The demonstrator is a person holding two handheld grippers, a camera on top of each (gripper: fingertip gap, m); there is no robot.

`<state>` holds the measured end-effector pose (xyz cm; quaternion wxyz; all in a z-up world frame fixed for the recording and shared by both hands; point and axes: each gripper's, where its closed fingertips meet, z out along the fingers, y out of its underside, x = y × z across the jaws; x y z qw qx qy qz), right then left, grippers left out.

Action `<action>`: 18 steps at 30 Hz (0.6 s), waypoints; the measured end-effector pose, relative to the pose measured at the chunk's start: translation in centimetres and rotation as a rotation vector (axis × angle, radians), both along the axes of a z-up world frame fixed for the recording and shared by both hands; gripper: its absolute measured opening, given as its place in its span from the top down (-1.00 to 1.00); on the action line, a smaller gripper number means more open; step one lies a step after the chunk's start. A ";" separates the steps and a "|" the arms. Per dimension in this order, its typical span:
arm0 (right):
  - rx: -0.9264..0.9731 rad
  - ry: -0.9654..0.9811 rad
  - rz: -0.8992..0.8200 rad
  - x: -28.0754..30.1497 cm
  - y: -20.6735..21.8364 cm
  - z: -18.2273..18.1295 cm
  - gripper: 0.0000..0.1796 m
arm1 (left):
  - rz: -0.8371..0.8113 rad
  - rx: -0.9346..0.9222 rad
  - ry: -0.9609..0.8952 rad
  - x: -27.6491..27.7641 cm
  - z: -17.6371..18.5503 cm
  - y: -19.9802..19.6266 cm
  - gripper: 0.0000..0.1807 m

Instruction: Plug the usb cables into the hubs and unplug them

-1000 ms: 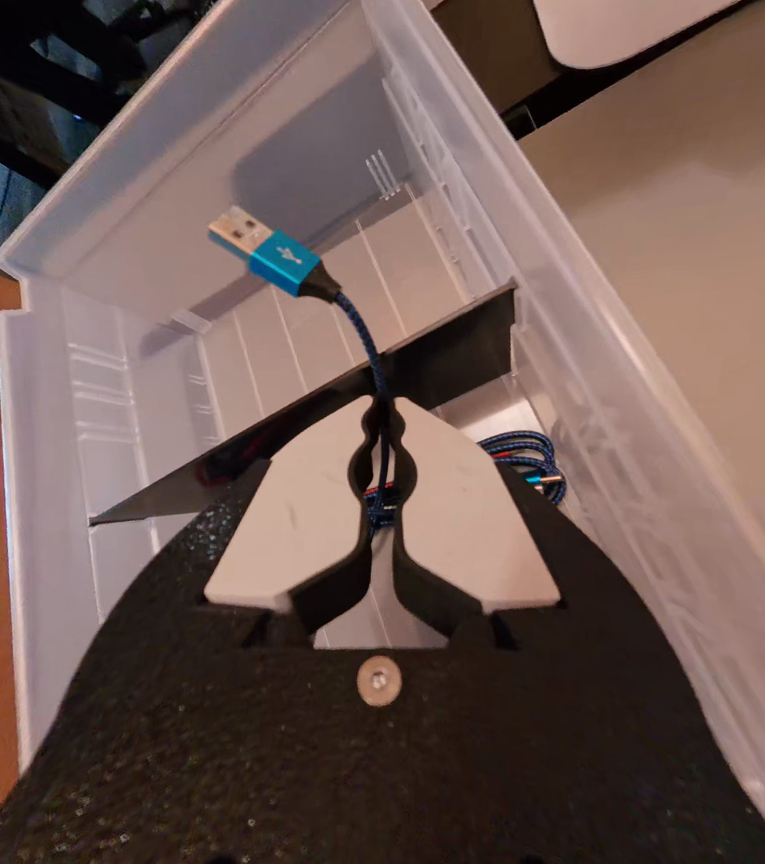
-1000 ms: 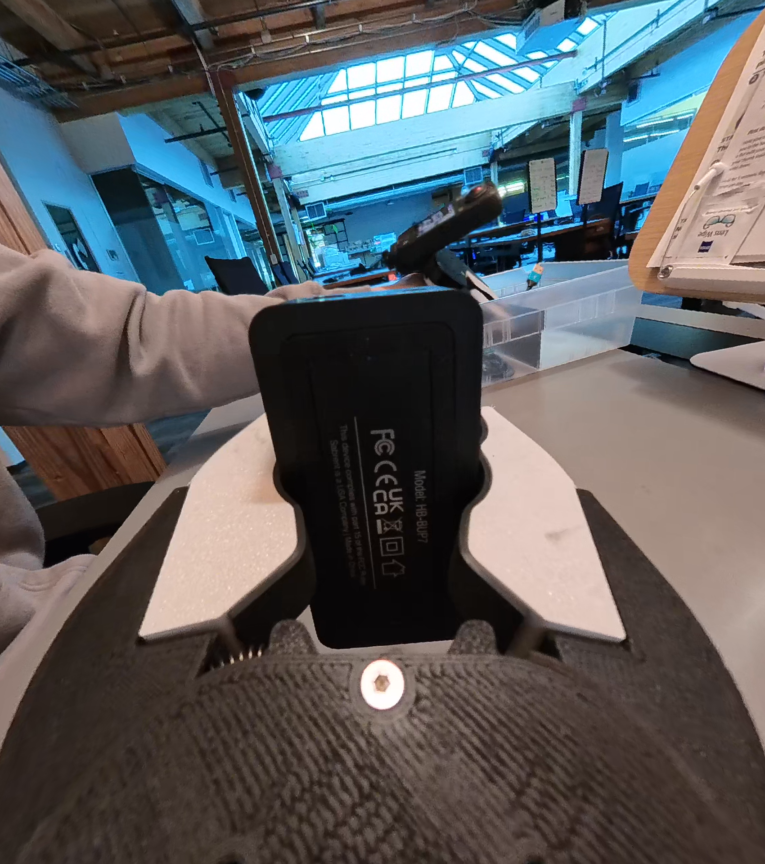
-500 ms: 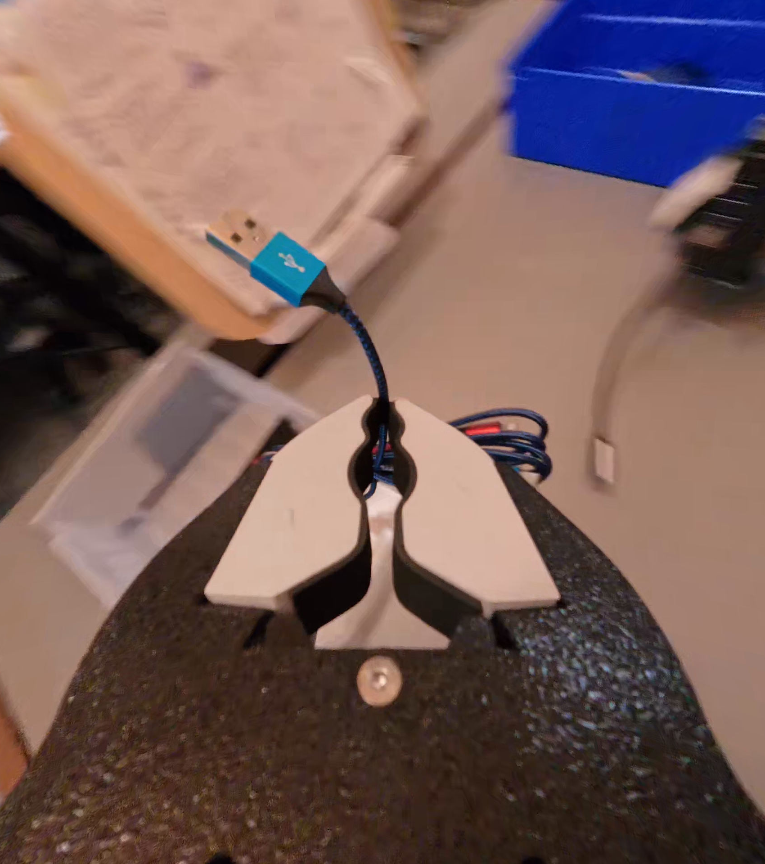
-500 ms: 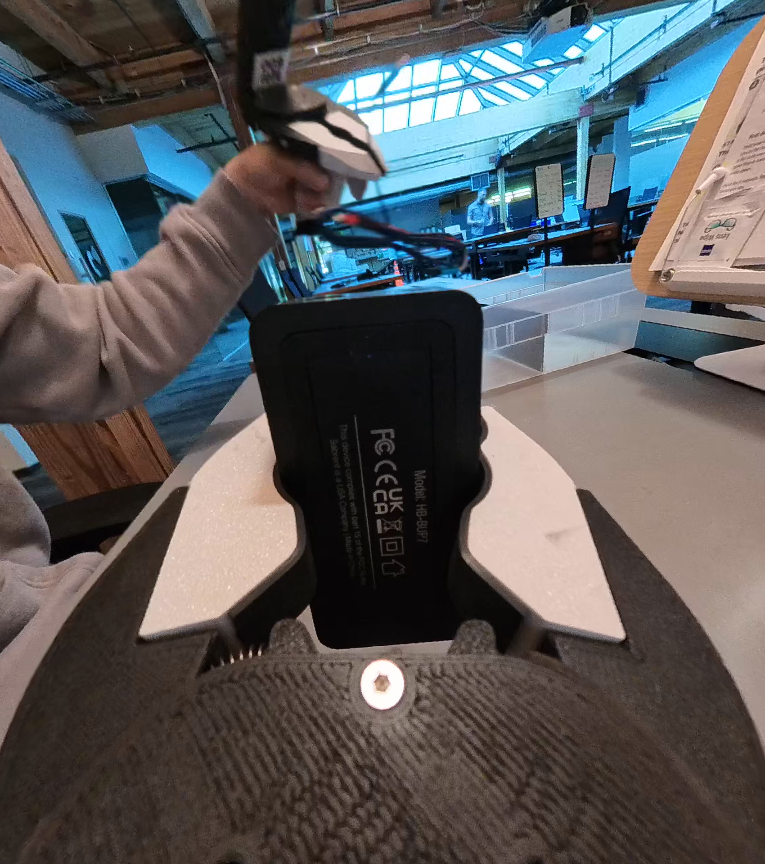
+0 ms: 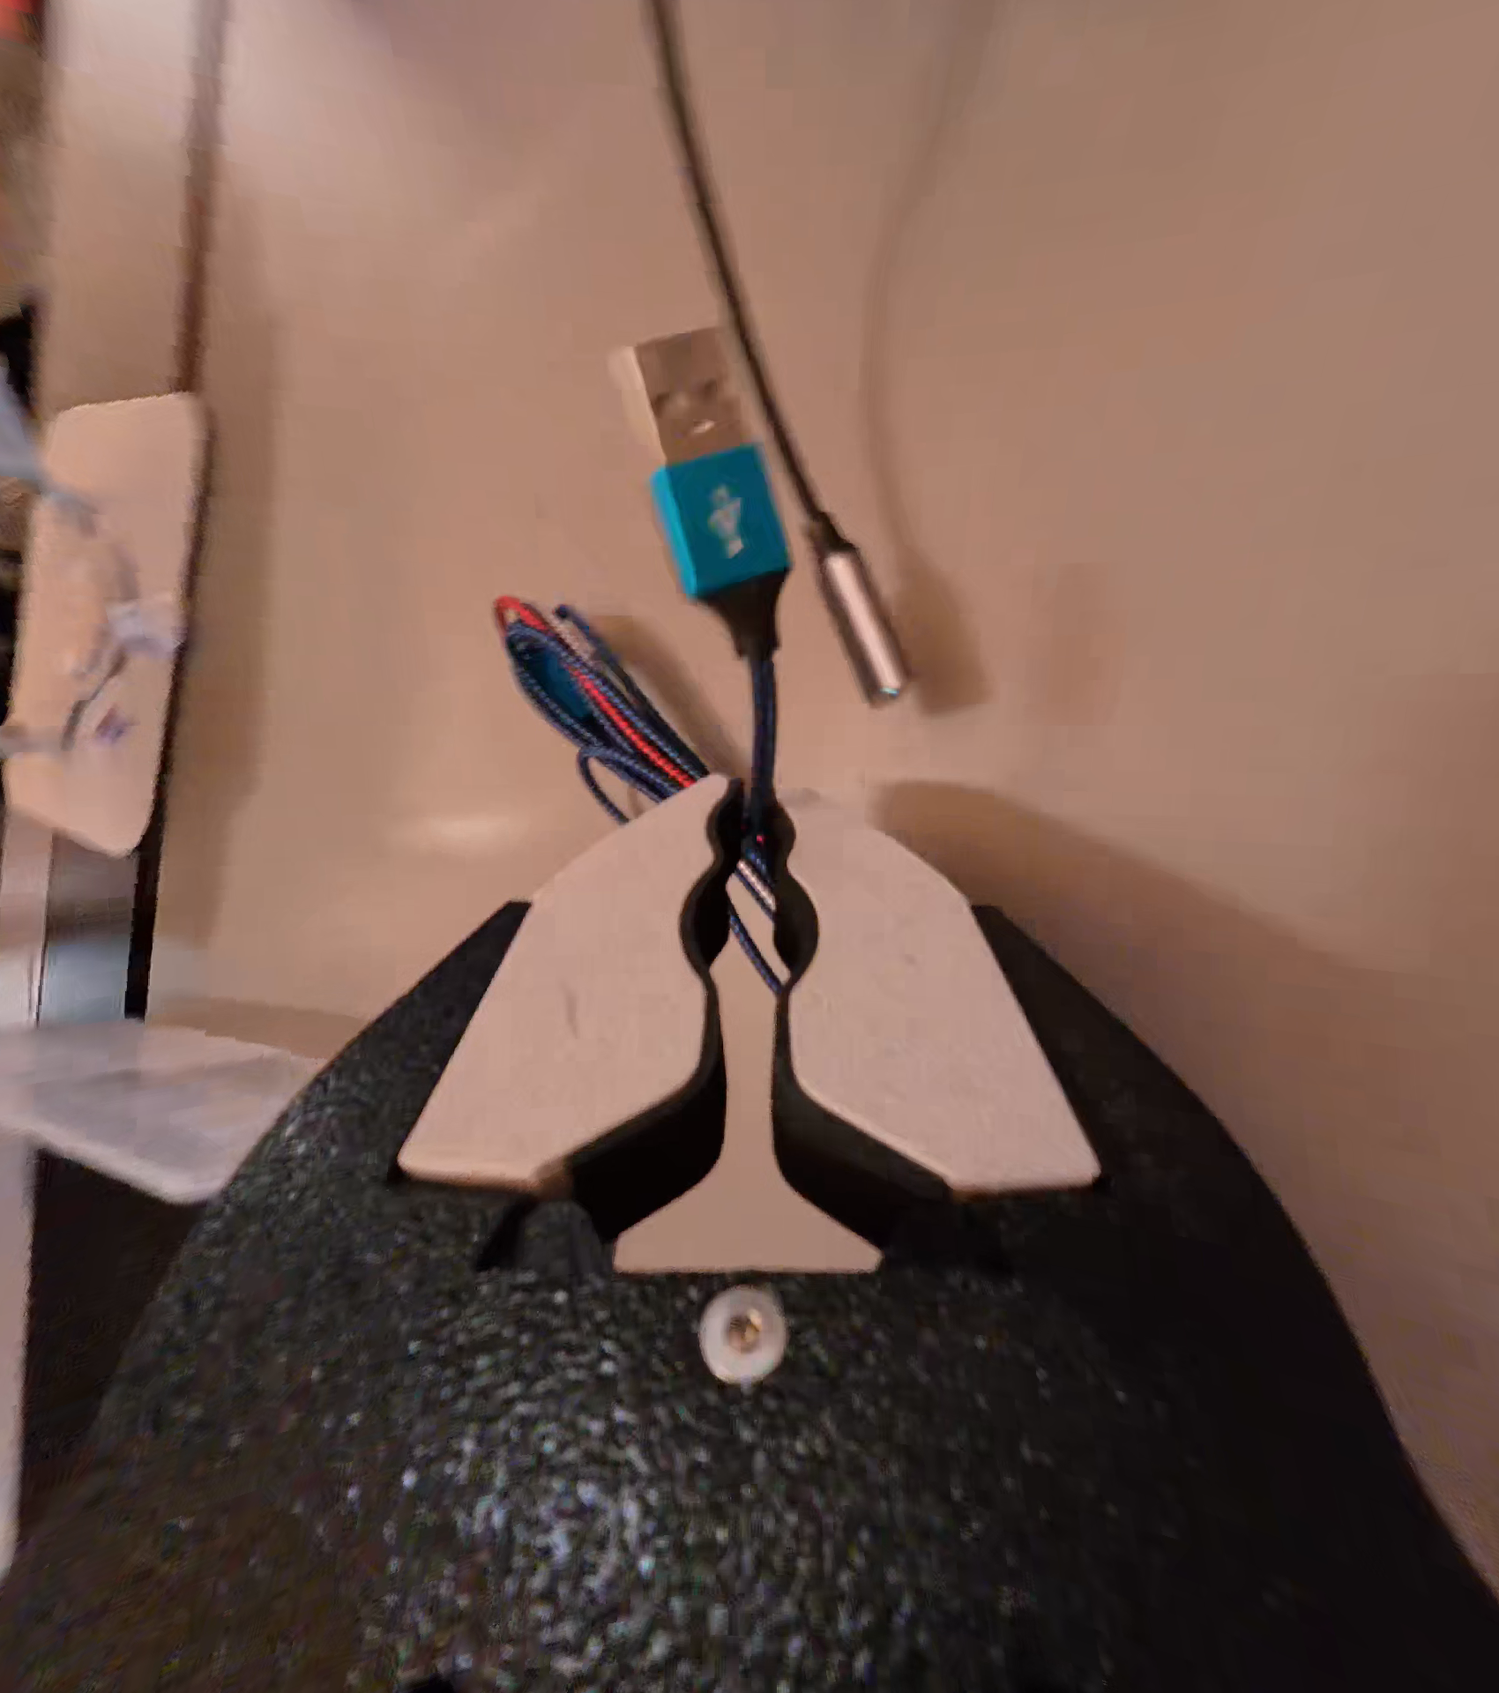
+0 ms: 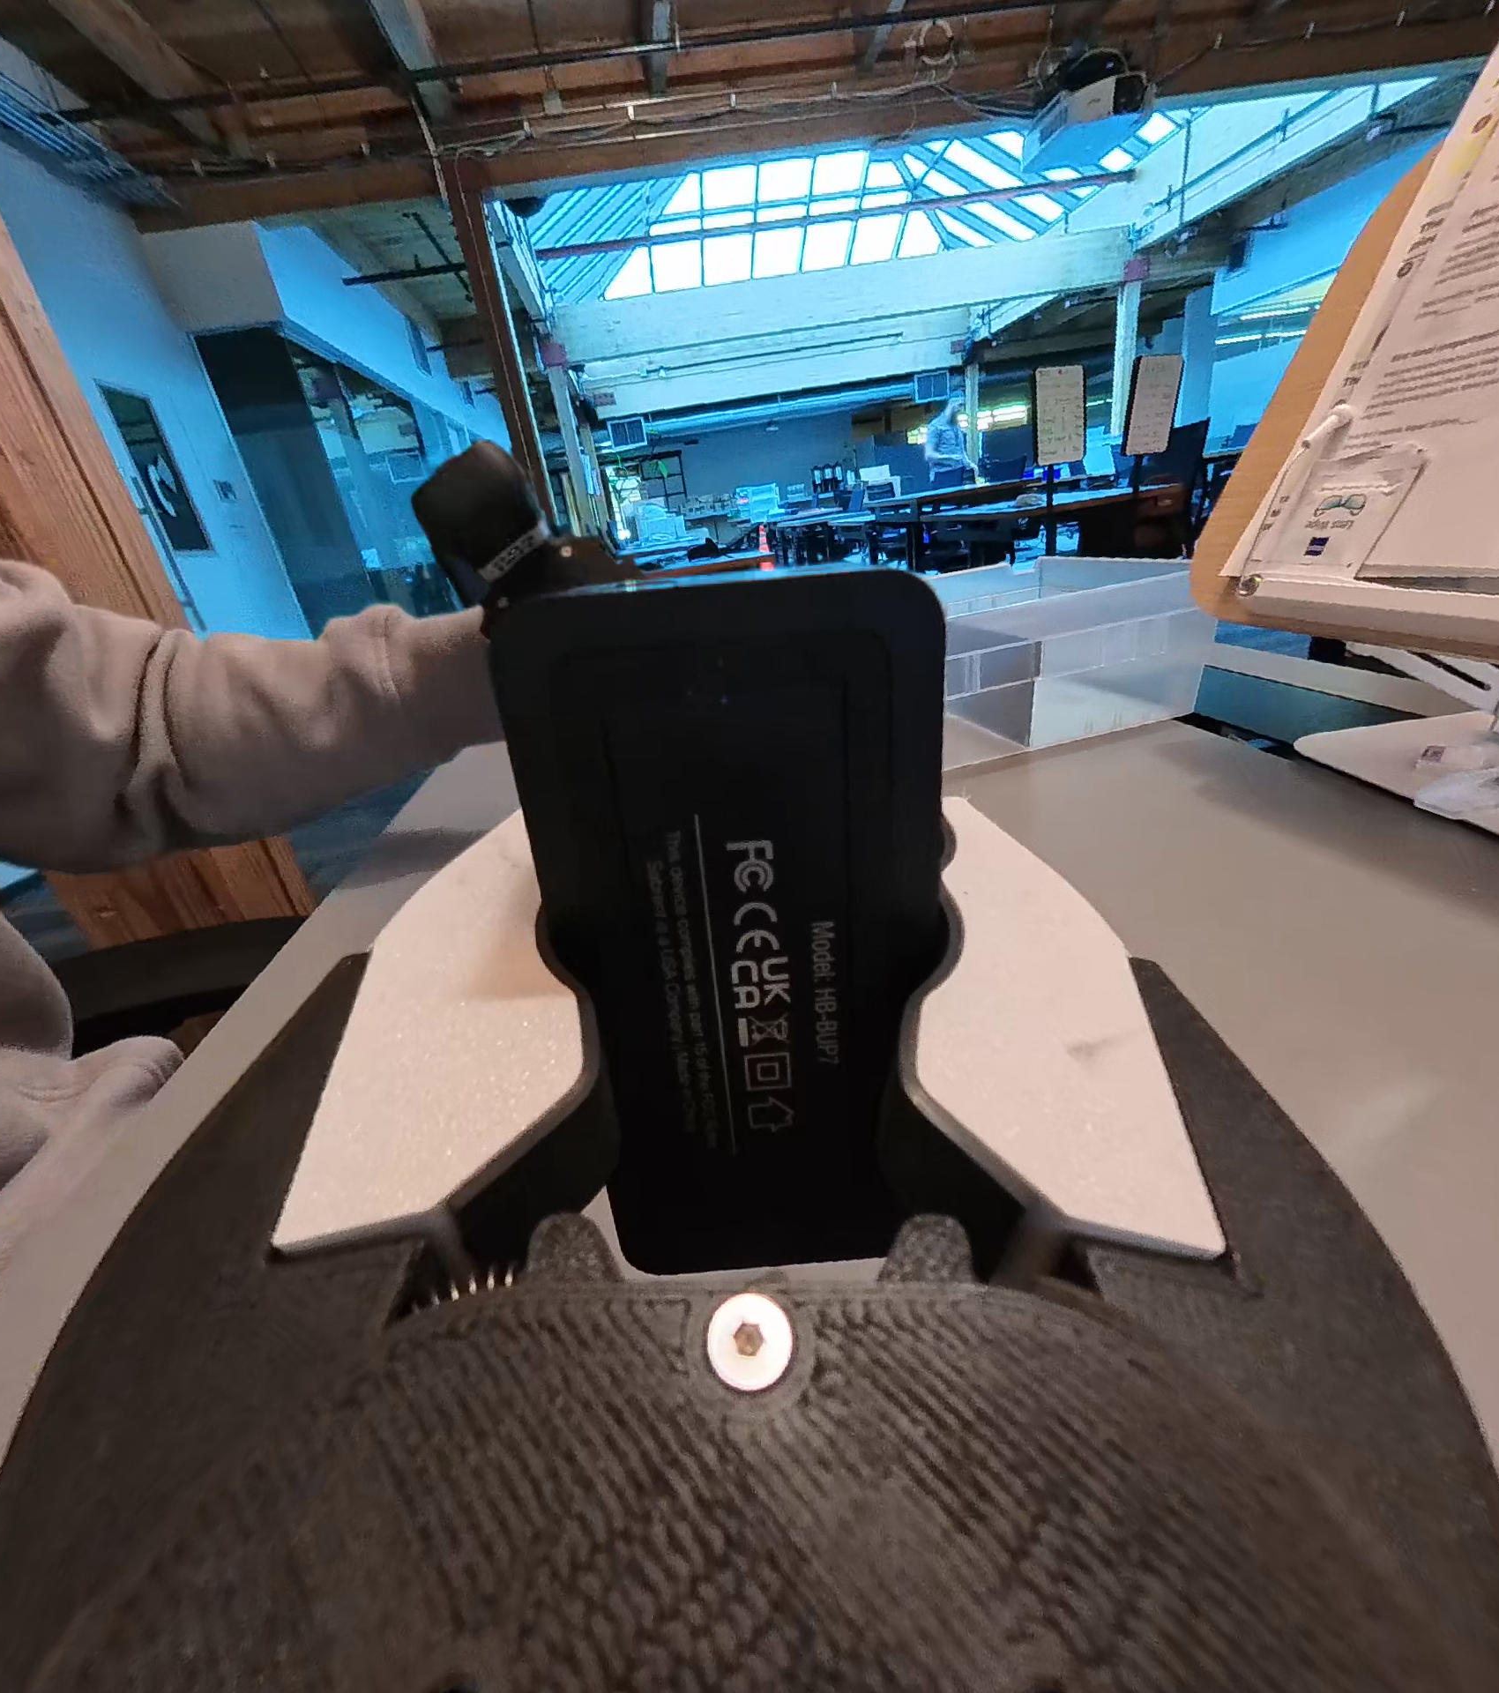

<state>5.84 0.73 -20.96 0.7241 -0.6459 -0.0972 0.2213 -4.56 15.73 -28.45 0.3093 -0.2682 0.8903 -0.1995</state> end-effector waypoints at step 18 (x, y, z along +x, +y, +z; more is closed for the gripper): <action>-0.025 -0.025 0.033 -0.7 0.2 -0.4 0.19 | 0.440 -0.367 -0.396 1.9 4.0 -1.7 0.68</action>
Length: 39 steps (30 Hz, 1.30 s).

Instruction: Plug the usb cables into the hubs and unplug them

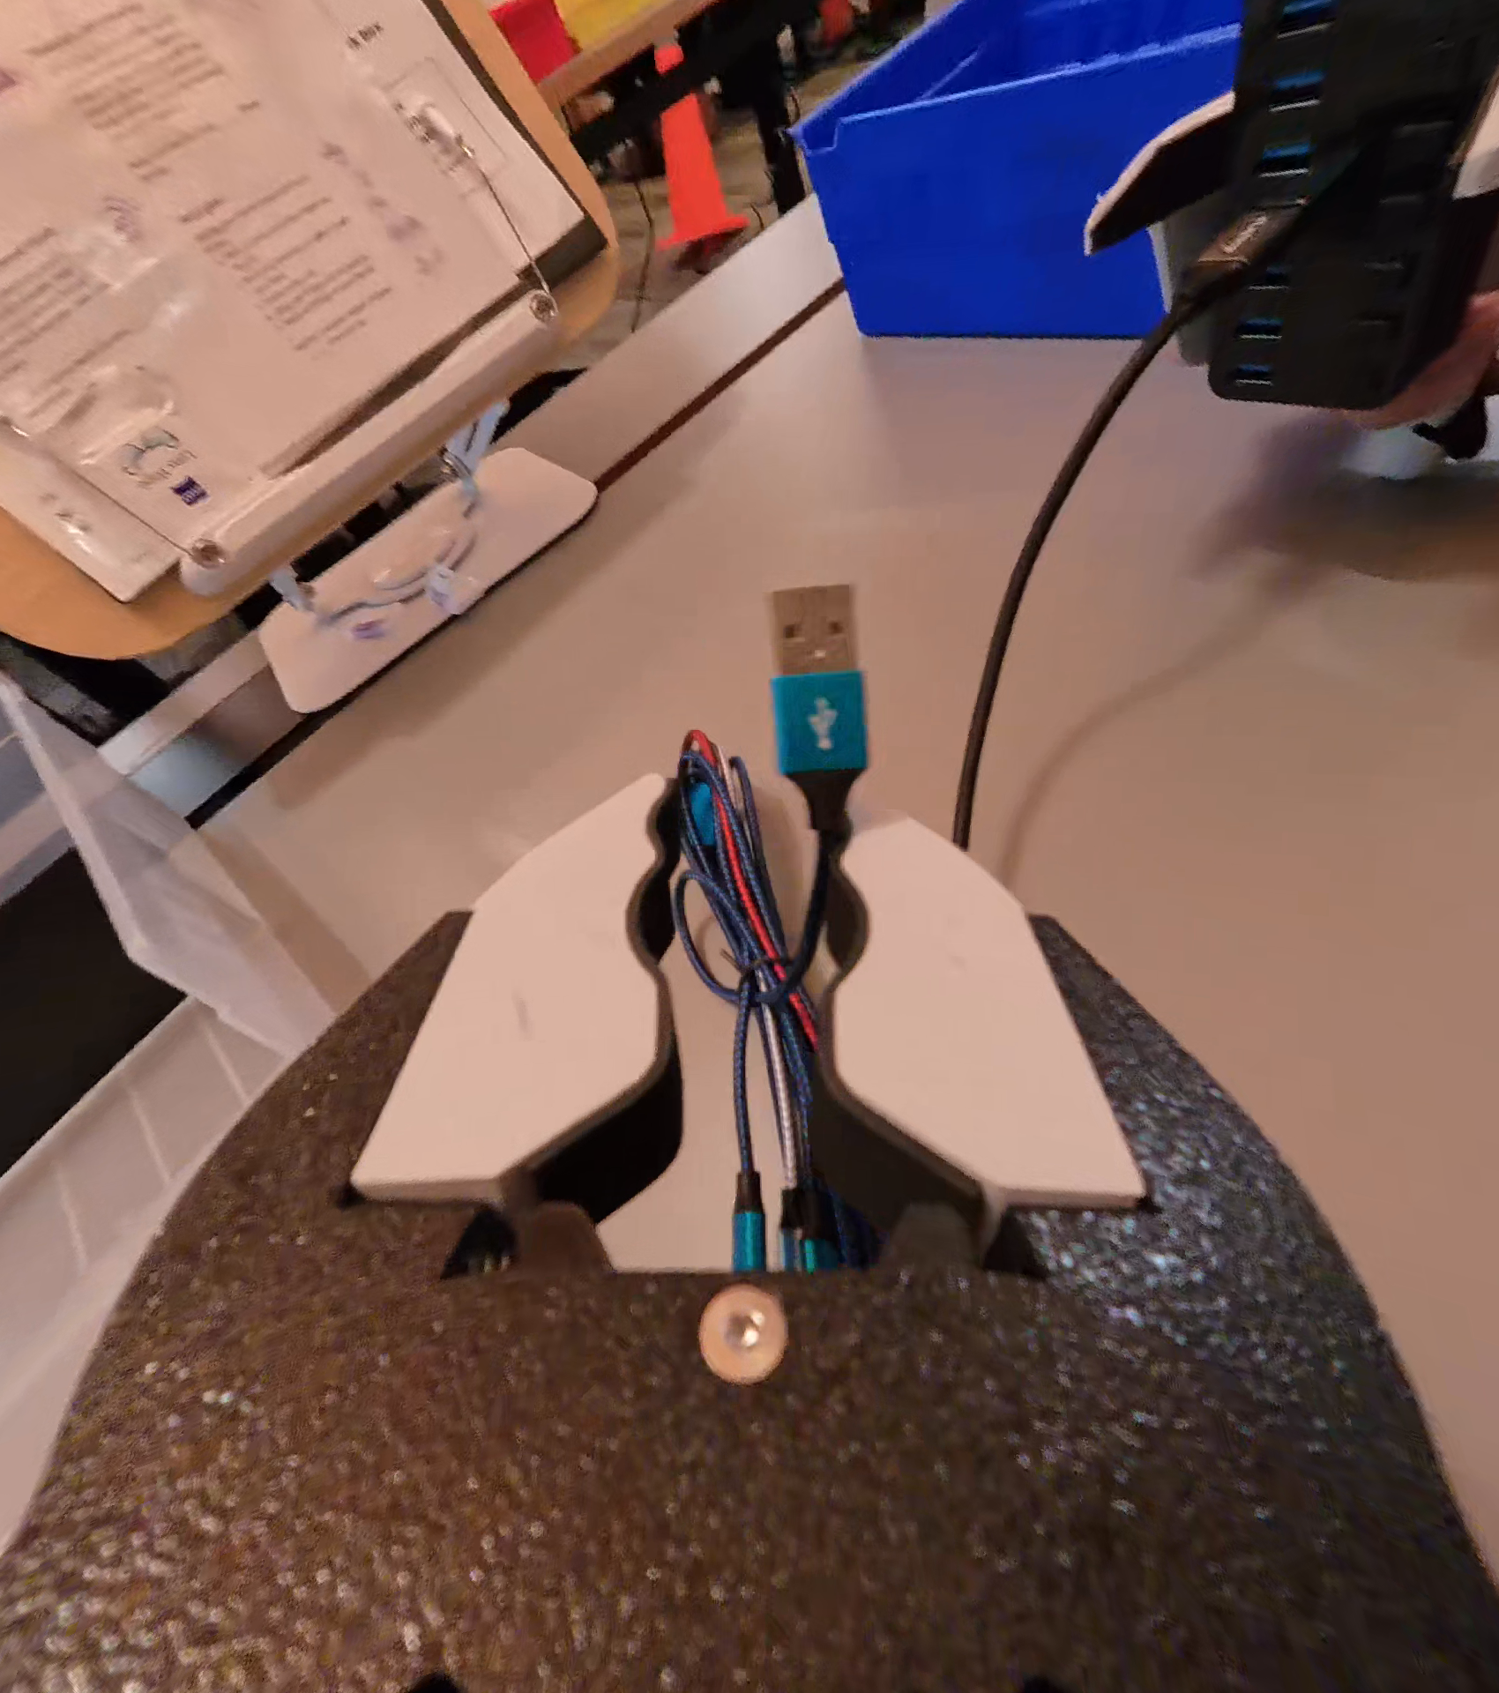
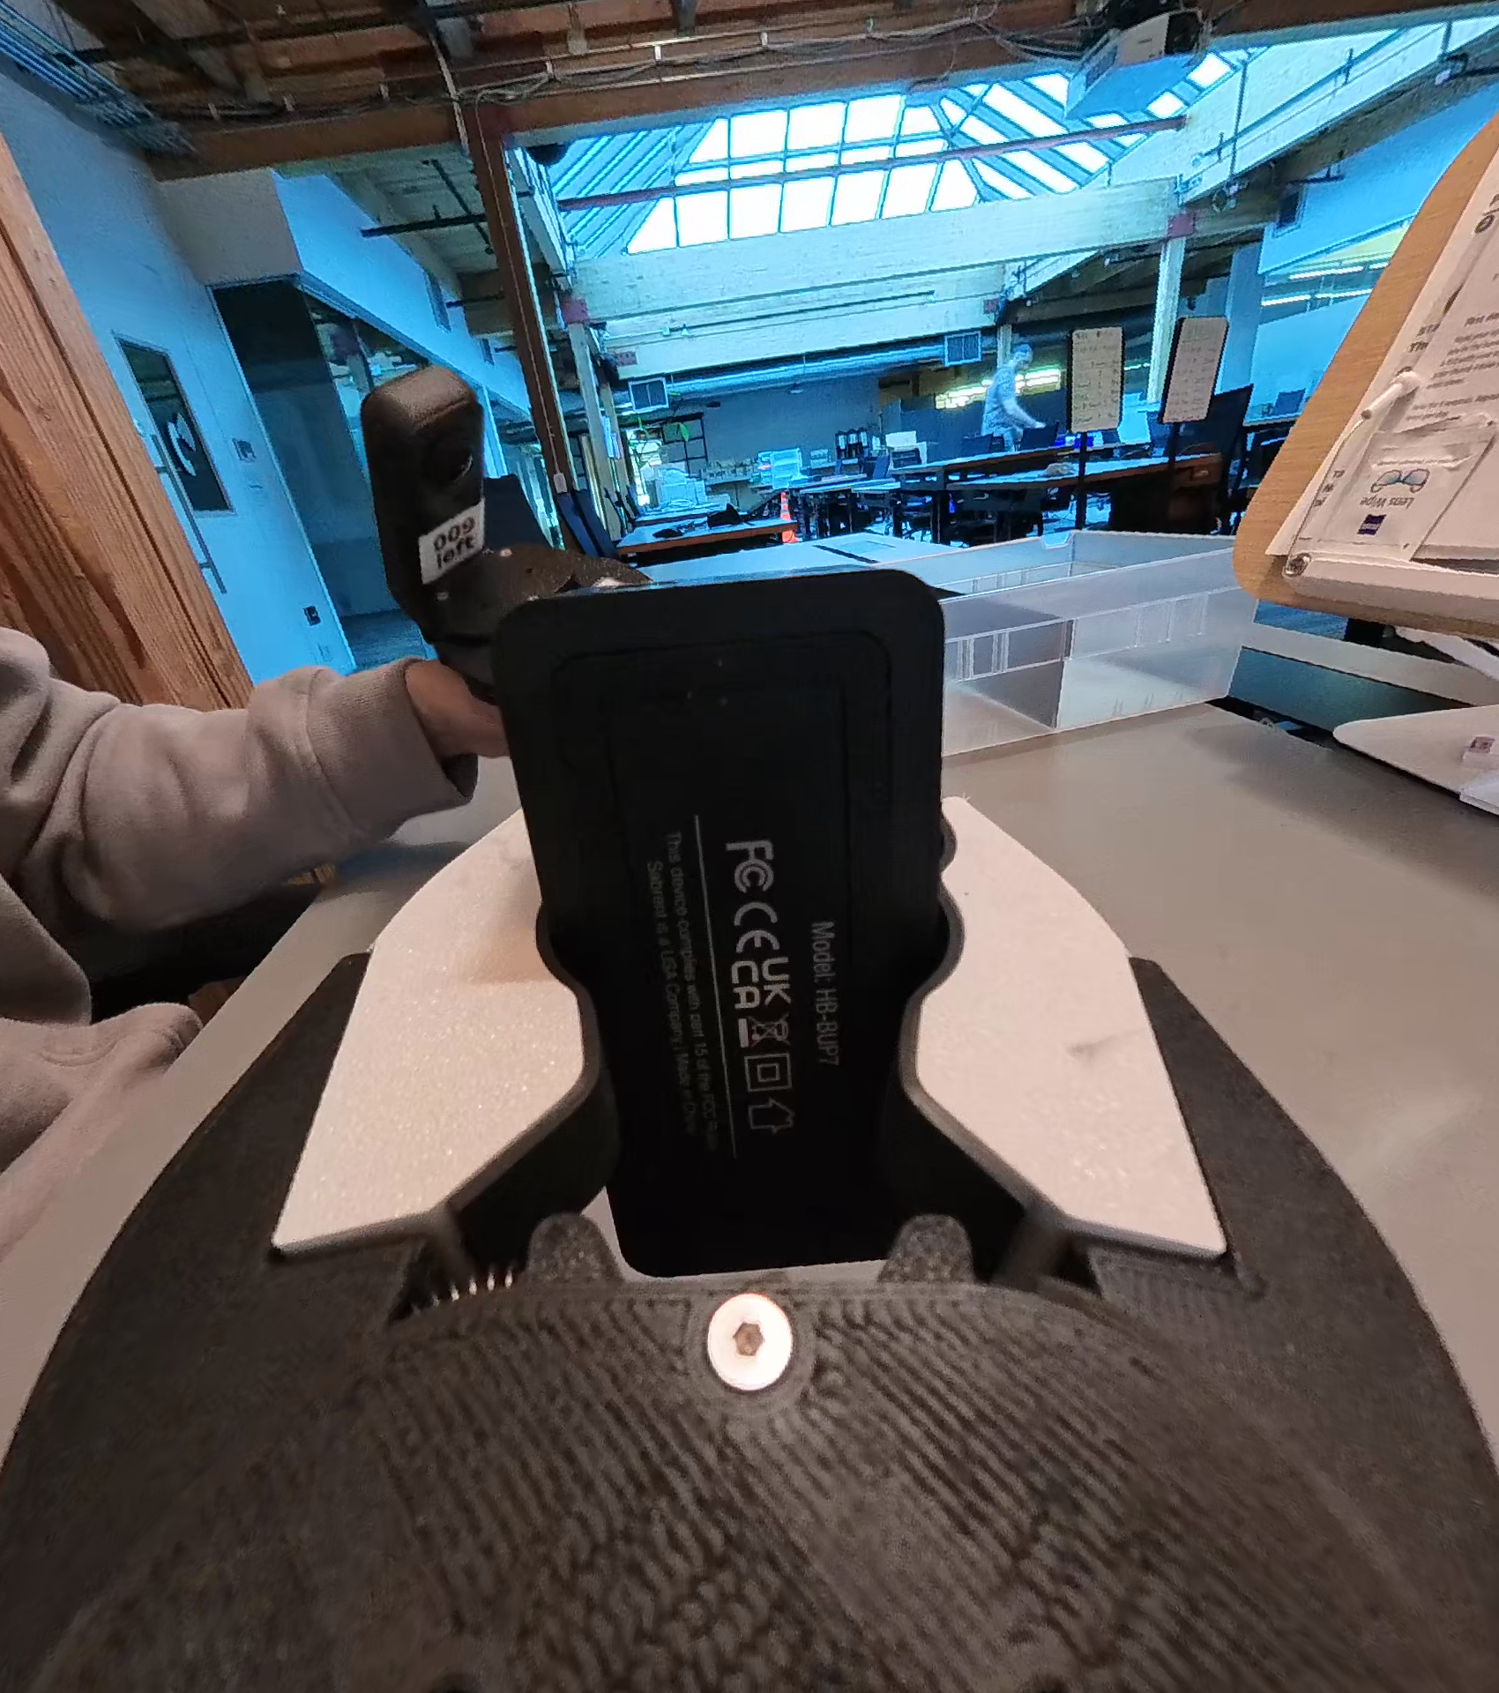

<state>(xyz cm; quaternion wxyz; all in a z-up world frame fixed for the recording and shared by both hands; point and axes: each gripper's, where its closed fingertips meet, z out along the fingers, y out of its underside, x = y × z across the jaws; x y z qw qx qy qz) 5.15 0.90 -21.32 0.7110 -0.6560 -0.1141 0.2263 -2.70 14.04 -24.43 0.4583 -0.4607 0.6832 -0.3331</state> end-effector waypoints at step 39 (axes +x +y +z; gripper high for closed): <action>-0.009 0.009 0.002 0.1 0.1 -0.1 0.20 | -0.187 0.803 -0.023 -2.4 -5.6 -9.2 0.71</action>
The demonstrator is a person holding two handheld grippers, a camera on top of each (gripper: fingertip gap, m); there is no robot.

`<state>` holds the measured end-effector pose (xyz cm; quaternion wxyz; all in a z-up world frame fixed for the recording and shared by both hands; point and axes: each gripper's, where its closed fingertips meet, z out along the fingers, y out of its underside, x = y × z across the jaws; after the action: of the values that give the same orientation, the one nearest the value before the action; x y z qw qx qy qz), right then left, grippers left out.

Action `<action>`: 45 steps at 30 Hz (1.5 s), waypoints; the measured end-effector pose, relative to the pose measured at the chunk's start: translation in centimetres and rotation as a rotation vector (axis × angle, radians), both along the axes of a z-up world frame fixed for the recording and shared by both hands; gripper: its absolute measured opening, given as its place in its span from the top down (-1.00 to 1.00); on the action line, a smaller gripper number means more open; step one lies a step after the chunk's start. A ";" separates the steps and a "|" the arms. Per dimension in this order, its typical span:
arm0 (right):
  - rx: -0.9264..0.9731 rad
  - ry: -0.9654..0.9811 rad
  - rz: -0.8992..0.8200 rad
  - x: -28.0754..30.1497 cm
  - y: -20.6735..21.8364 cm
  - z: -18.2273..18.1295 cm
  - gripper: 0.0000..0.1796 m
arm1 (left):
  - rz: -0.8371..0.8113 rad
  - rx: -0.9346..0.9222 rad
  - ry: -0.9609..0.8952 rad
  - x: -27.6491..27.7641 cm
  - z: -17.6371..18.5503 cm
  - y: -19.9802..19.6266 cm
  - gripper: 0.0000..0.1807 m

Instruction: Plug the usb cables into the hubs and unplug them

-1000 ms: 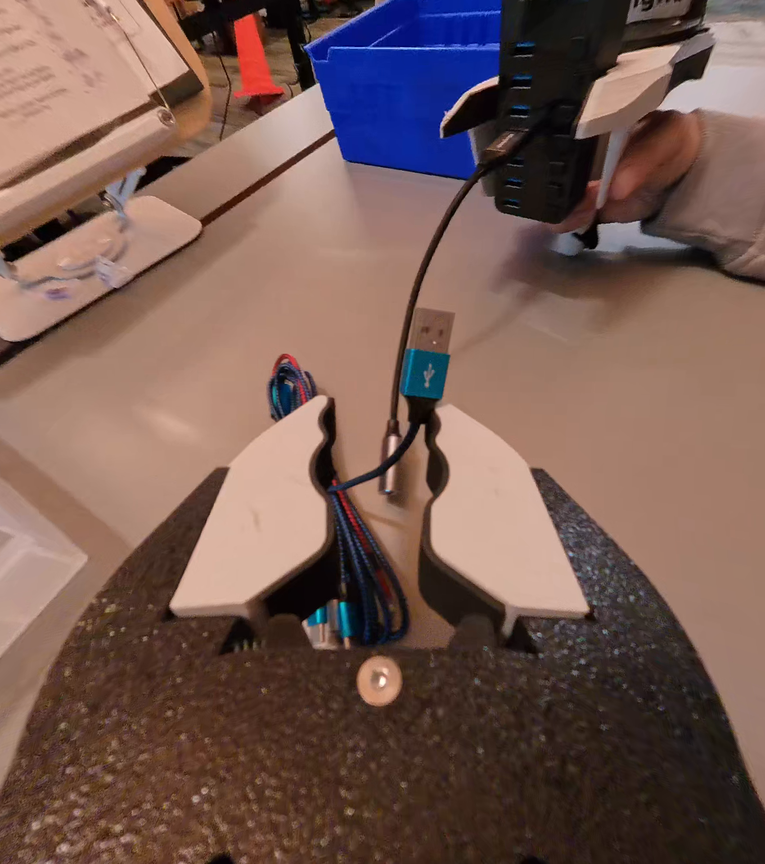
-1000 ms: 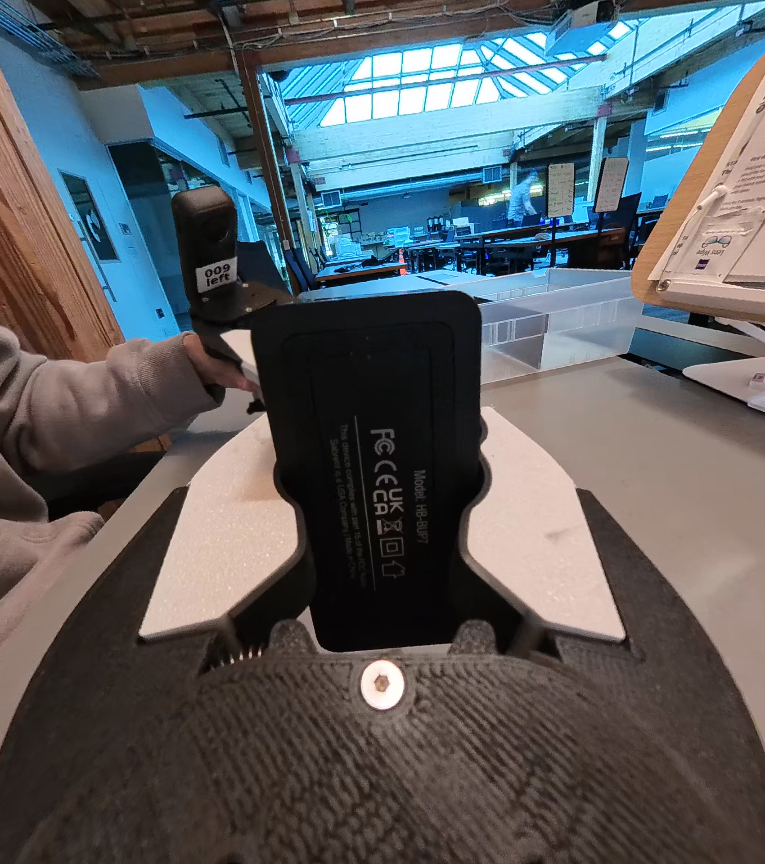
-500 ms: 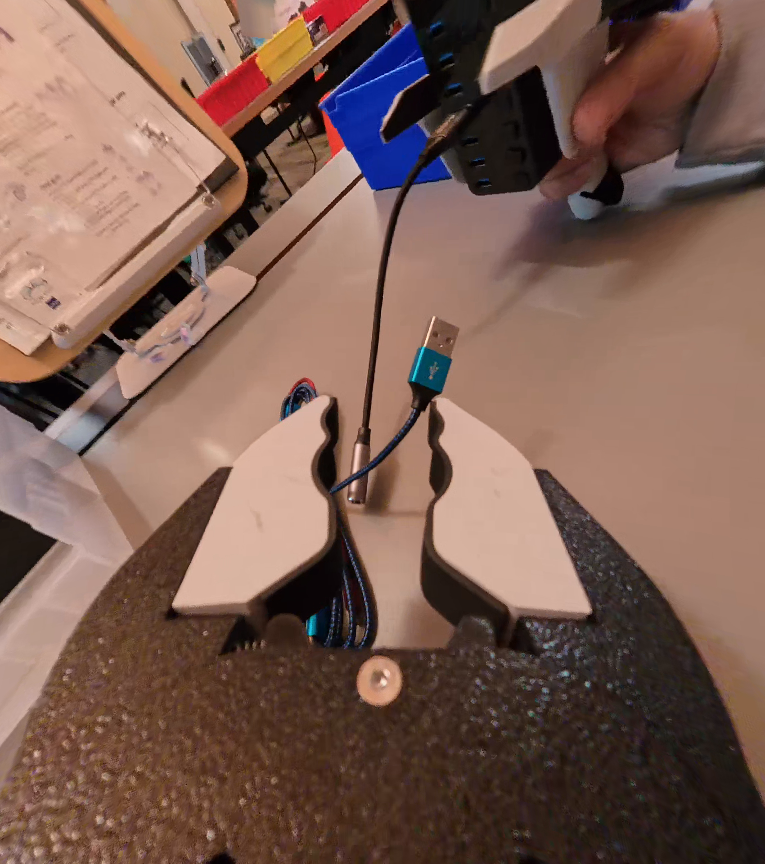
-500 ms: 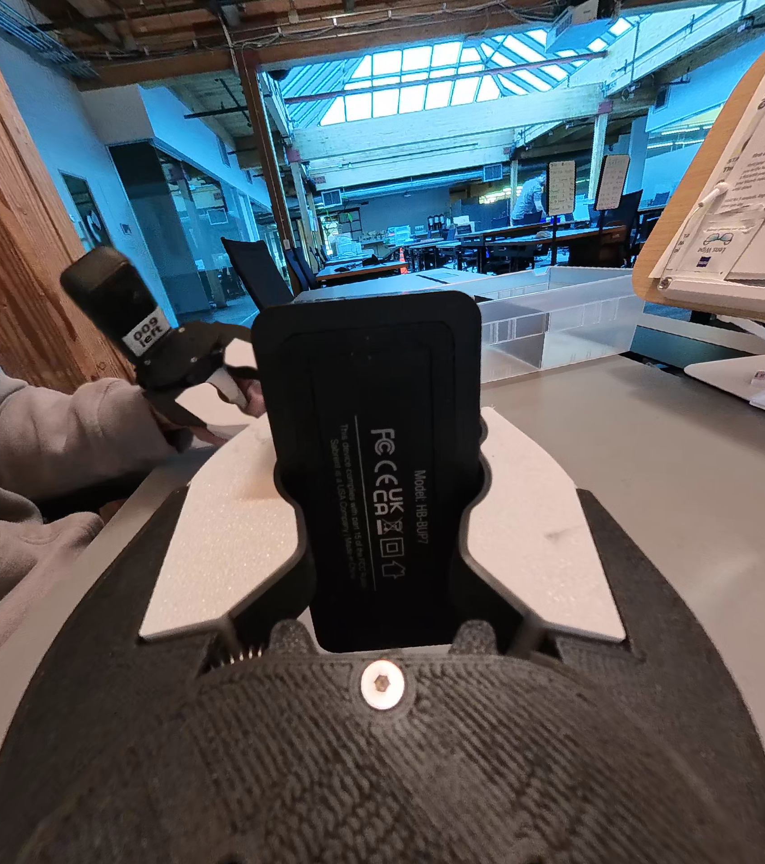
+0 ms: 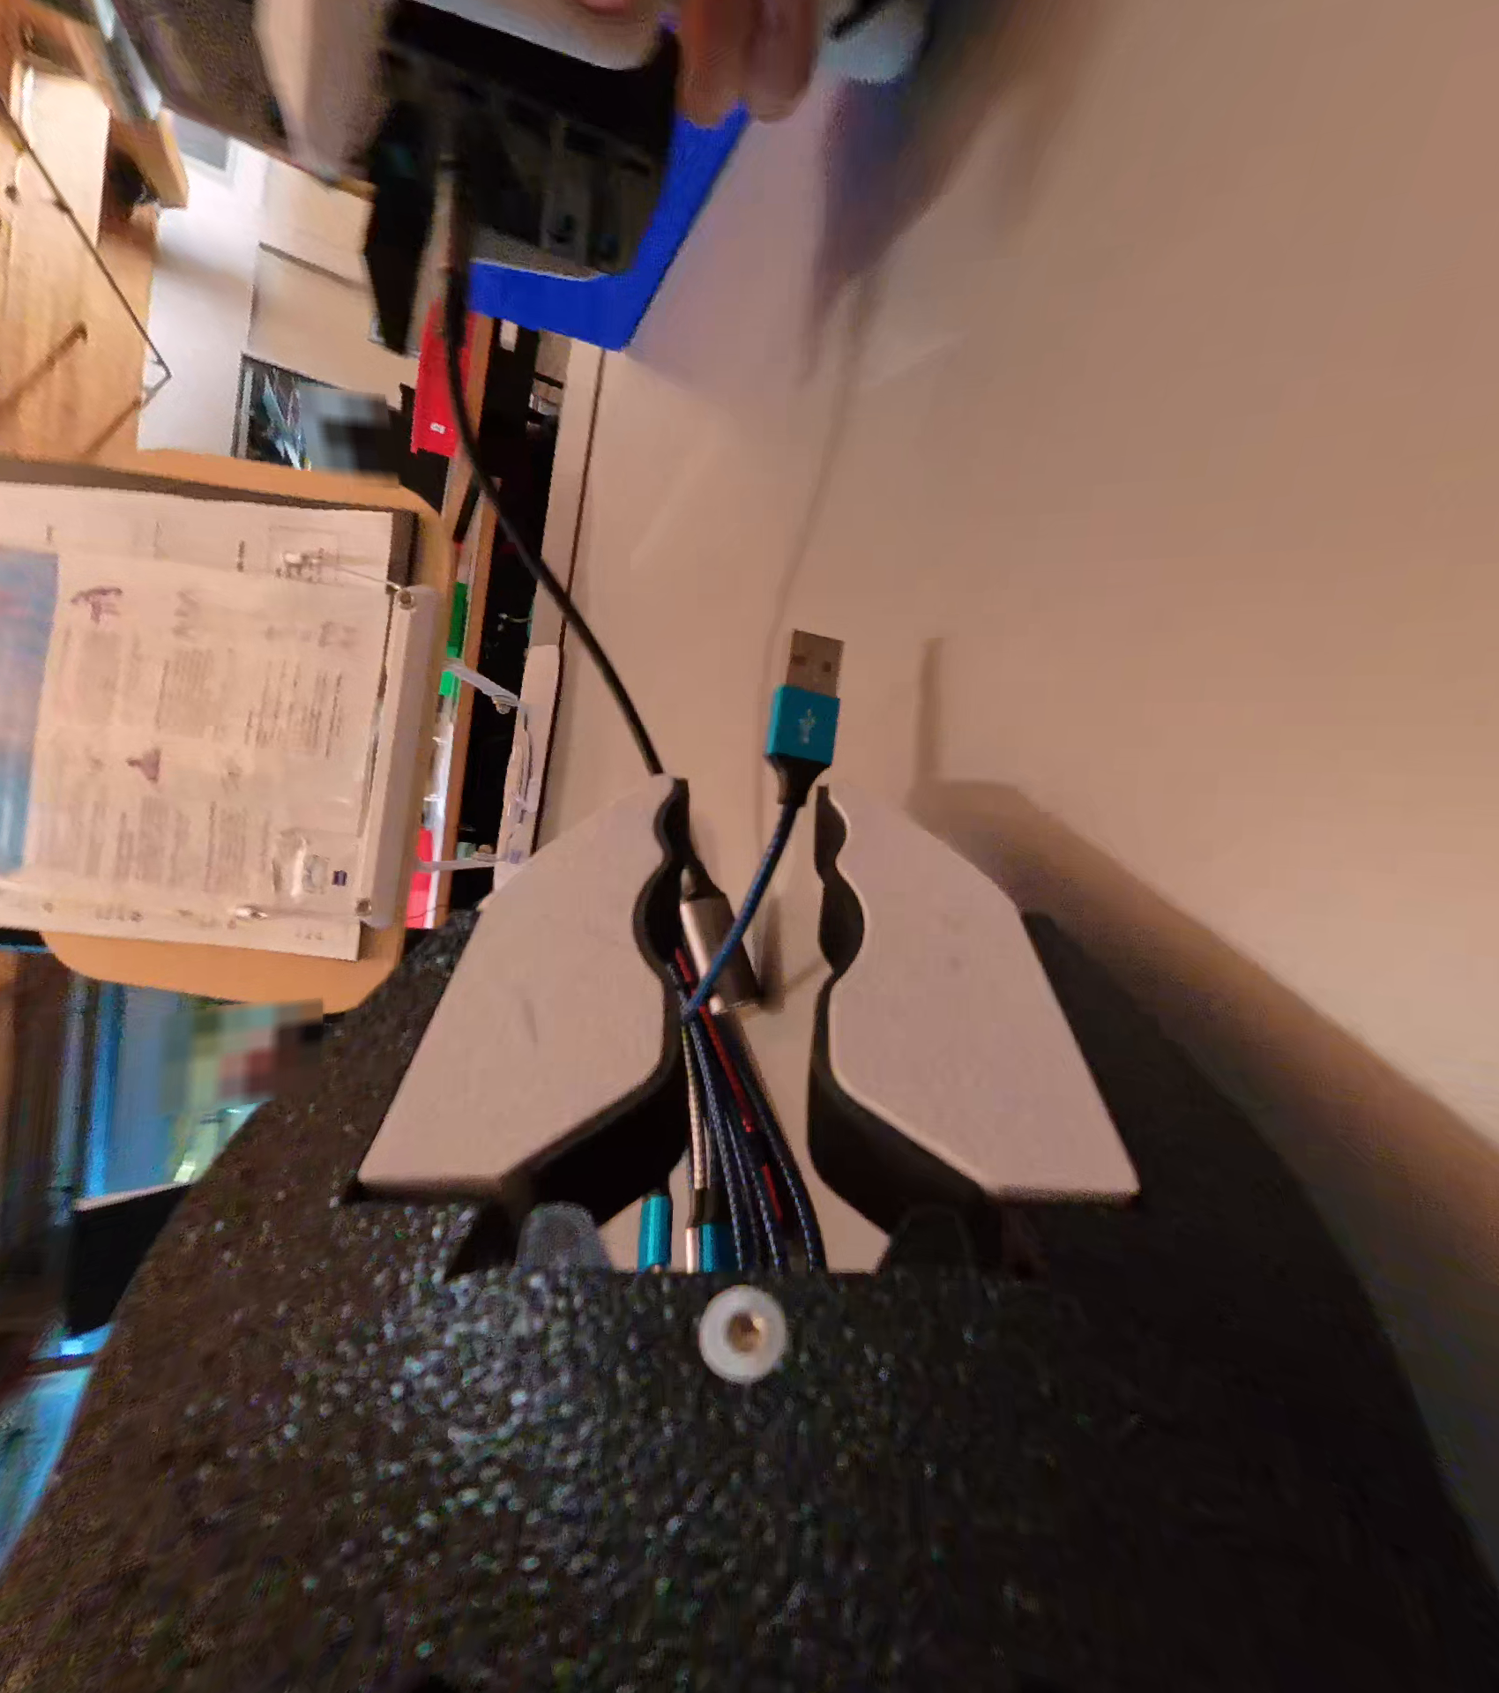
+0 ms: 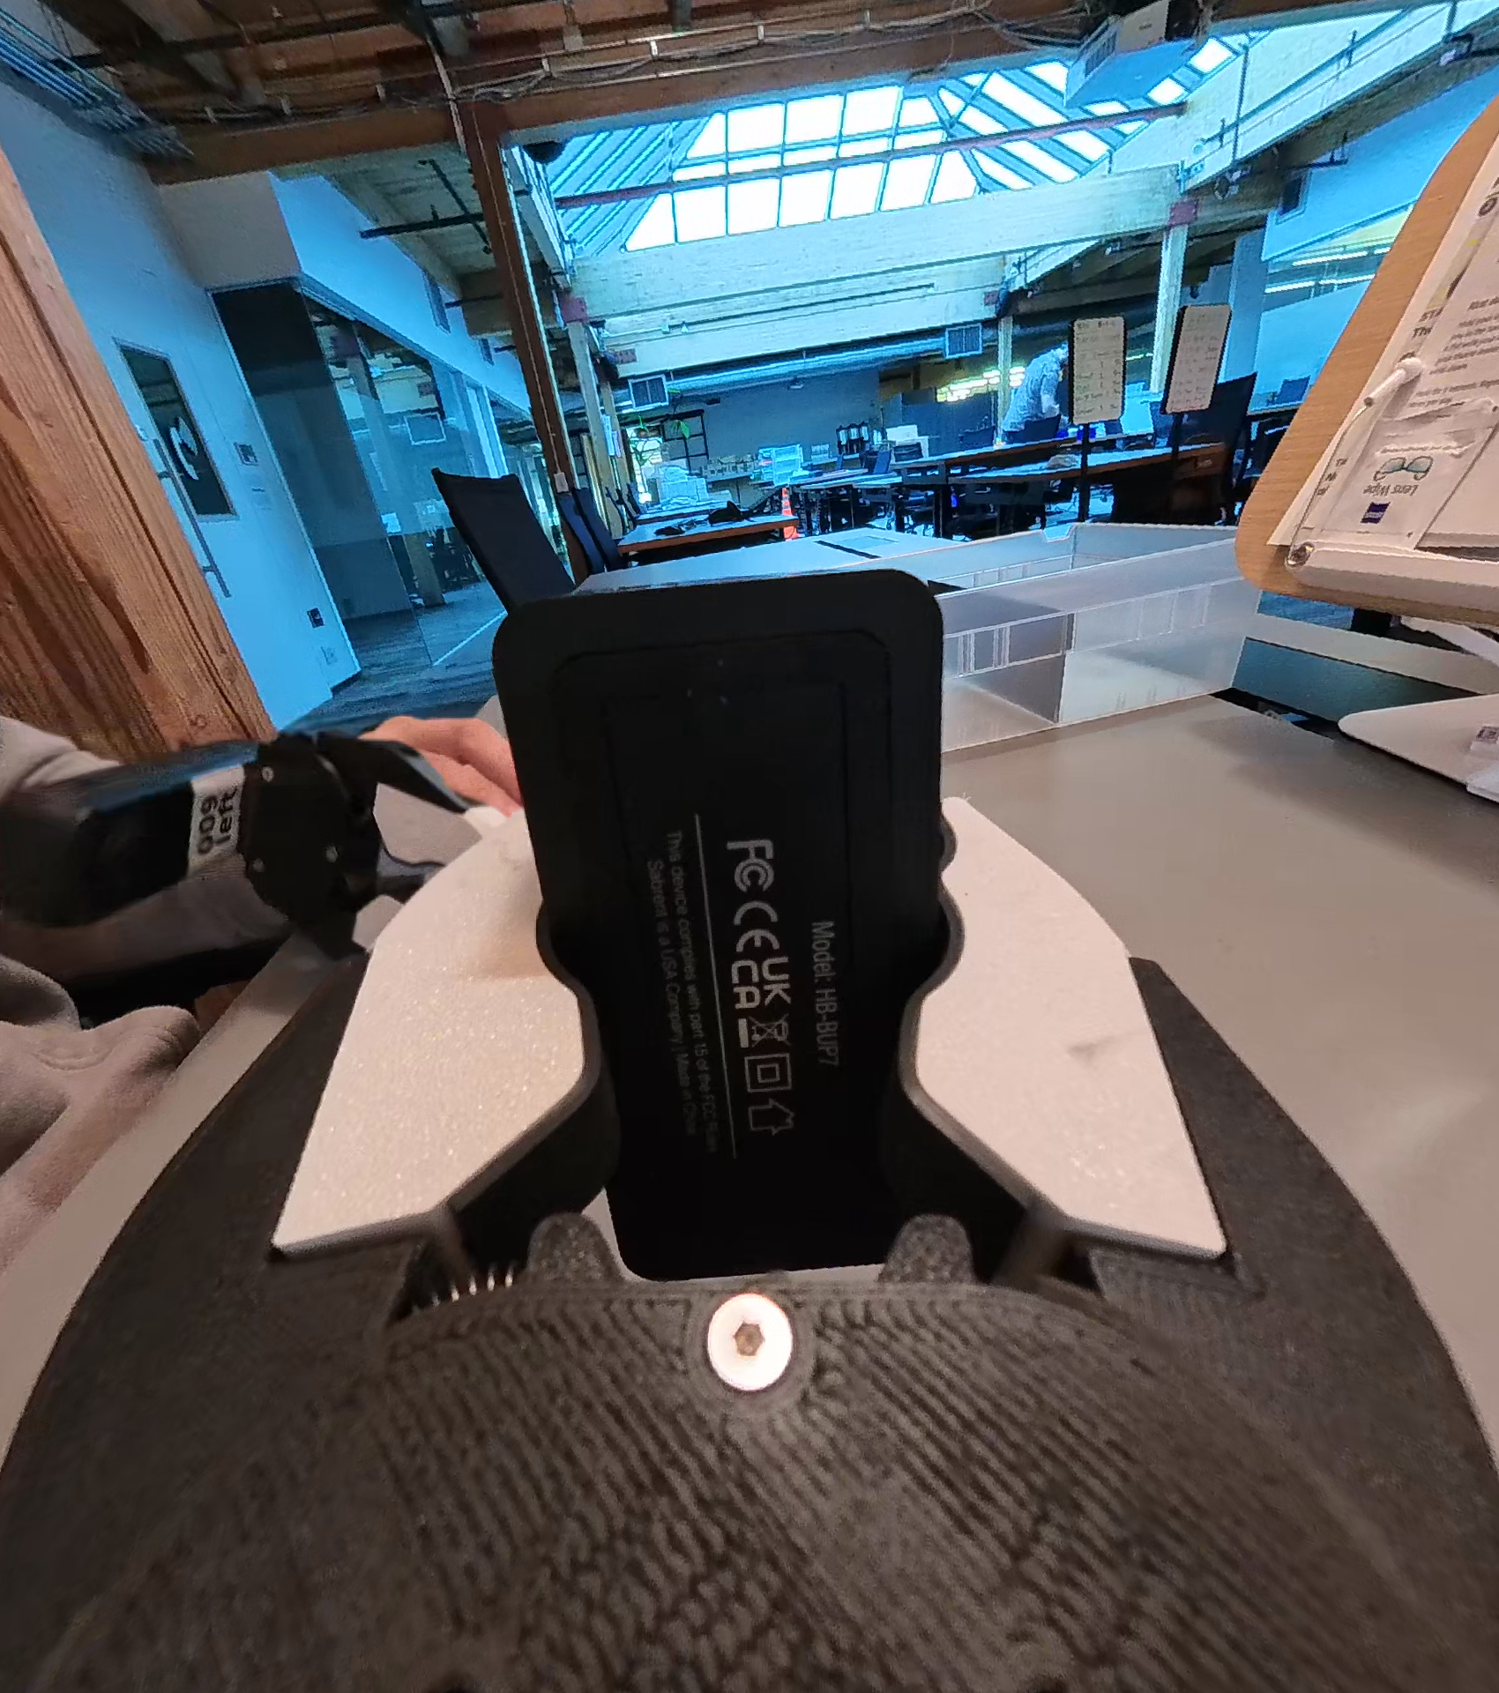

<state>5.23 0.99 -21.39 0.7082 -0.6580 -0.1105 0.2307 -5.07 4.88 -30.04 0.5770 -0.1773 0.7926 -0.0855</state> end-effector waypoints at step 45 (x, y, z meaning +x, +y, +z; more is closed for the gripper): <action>0.240 0.055 0.044 -4.2 -11.0 2.9 0.19 | -0.043 -0.516 1.012 7.0 8.9 -14.2 0.94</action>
<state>0.98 -10.02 -18.44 0.7796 -0.5592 -0.1321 0.2493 1.96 -9.35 -21.14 0.0613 -0.3153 0.9272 -0.1925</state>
